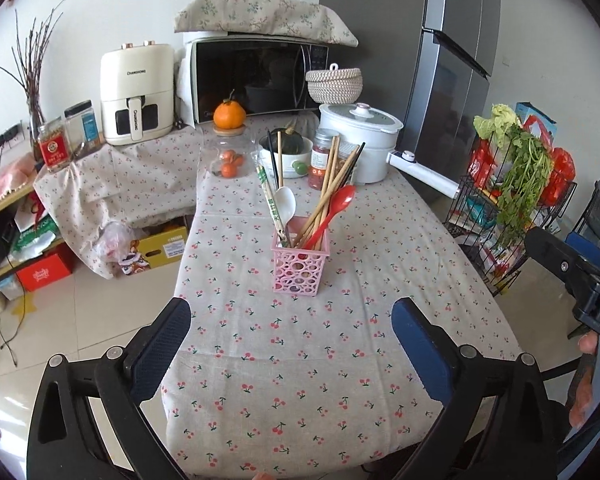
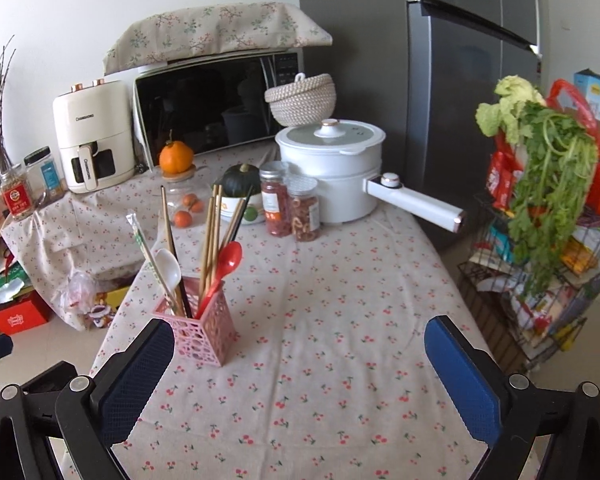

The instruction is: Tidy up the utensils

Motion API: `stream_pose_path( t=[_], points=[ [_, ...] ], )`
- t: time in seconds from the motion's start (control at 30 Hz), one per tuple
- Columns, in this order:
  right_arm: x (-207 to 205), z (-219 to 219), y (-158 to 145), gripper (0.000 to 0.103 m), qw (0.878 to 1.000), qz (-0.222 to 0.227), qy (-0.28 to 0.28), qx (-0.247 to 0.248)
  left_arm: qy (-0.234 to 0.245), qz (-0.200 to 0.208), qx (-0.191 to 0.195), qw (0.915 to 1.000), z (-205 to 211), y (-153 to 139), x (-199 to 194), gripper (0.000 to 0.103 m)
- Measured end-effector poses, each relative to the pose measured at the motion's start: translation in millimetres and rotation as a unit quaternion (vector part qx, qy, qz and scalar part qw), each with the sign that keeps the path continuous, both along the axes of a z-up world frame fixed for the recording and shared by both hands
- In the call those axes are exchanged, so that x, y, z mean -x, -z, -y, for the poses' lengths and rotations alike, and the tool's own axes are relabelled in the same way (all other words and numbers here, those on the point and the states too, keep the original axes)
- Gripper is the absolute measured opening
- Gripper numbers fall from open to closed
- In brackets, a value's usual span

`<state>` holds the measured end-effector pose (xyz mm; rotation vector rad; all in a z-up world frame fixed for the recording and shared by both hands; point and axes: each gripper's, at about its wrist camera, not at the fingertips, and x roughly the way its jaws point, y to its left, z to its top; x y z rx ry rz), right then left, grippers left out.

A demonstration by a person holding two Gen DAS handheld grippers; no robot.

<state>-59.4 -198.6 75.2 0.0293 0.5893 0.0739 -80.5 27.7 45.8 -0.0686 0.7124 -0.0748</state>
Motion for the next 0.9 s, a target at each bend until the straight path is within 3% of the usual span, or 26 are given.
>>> stream_pose_path(
  t=[0.13,0.3,0.9],
  points=[
    [34,-1,-12,0.103,1.0,0.013,0.021,0.013,-0.014,0.021,0.006,0.9997,2,-16,29,0.103],
    [66,0,-14,0.103,1.0,0.015,0.025,0.012,-0.026,0.042,-0.031,0.9983,8,-27,54,0.103],
    [75,6,-11,0.103,0.999,0.012,0.049,0.018,-0.021,0.045,-0.045,0.9978,13,-27,66,0.103]
  ],
)
